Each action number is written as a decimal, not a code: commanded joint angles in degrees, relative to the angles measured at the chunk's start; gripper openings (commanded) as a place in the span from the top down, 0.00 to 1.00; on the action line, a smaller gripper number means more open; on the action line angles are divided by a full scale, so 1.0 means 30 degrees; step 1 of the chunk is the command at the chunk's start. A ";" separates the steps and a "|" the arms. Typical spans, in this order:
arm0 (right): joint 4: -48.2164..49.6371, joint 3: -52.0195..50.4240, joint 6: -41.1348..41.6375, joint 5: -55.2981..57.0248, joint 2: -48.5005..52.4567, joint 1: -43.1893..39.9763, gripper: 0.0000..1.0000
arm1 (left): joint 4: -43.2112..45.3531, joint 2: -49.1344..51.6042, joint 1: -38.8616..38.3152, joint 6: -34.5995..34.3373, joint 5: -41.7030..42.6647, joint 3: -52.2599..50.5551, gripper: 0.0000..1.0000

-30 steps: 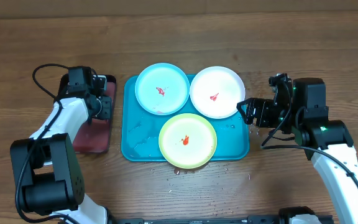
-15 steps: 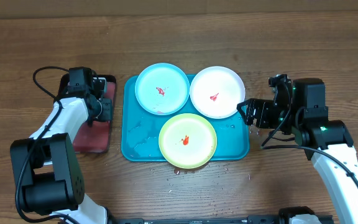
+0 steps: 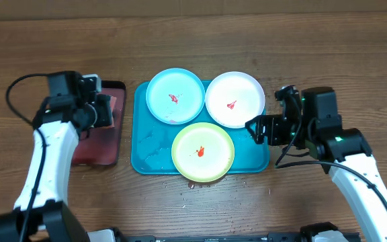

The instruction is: Clean dirty plates on tray and stack at the side

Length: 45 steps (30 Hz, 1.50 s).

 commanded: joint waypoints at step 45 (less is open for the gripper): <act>0.0481 0.0627 -0.0780 0.0029 0.3220 0.2521 0.10 | 1.2145 -0.0663 0.4889 -0.2302 1.2415 -0.7286 0.96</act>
